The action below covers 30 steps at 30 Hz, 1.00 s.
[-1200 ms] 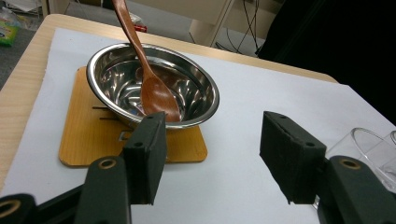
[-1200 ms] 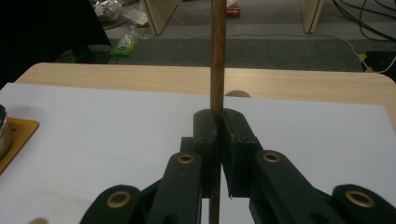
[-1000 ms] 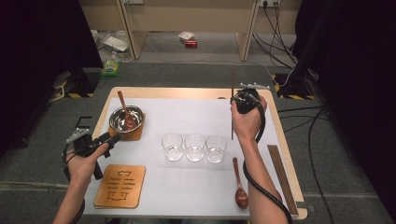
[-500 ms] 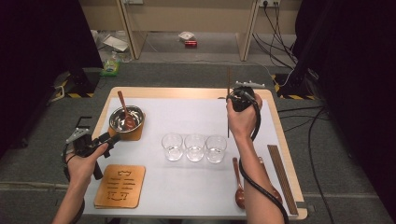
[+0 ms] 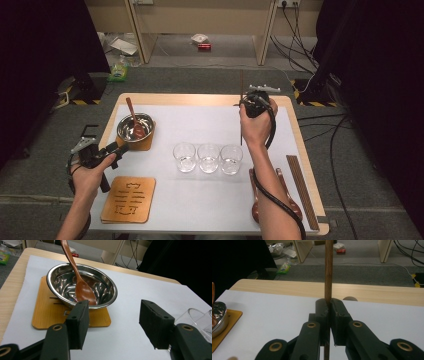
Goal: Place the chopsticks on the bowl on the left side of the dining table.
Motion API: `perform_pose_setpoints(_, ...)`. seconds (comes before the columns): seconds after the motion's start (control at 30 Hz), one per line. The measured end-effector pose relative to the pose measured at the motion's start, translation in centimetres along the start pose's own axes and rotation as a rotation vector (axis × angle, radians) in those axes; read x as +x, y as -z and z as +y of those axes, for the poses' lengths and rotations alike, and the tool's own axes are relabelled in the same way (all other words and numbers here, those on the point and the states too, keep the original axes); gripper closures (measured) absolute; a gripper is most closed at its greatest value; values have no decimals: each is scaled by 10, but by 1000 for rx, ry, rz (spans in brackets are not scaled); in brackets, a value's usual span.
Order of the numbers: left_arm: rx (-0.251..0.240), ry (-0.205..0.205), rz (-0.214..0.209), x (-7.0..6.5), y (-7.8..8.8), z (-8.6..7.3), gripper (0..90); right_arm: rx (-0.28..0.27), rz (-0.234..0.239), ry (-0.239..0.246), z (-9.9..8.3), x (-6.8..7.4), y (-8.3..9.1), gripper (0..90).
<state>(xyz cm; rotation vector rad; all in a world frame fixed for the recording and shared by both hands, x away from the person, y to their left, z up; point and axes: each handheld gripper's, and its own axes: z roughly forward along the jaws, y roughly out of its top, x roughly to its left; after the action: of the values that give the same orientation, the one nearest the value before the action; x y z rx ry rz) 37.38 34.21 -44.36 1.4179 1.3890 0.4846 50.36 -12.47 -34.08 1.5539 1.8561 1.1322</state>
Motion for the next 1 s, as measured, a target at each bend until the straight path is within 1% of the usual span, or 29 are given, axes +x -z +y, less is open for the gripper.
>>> perform_pose_setpoints(0.03, -1, -1, 2, 0, 0, 0, 408, 0, 2, -4, 0, 1, 0, 851)
perform_pose_setpoints(0.1, -2, 0, 1, 0, 1, 0, 407, -1, 2, 3, 1, 3, -1, 851)
perform_pose_setpoints(0.13, -2, 1, 1, 0, 1, 1, 407, -1, 6, -4, 1, 4, -1, 851)
perform_pose_setpoints(0.17, -2, 1, 0, 0, 1, 1, 407, -3, 4, 4, 1, 4, -2, 851)
perform_pose_setpoints(0.23, -1, 2, -1, 0, 1, 1, 407, -4, 8, 6, 1, 5, -2, 851)
perform_pose_setpoints(0.63, 0, 3, -5, 0, 0, 0, 407, -13, 25, 7, 1, 11, -7, 851)
perform_pose_setpoints(0.73, 1, 3, -4, -1, -1, 0, 407, -13, 29, 8, 1, 14, -7, 851)
perform_pose_setpoints(0.77, 1, 4, -4, 0, -1, 0, 407, -12, 31, 2, 1, 15, -7, 851)
perform_pose_setpoints(0.83, 1, 3, -5, 0, 0, 0, 407, -16, 34, 13, 2, 16, -8, 851)
perform_pose_setpoints(1.0, 2, 3, -4, 0, 0, 0, 407, -15, 45, 11, 2, 21, -10, 851)
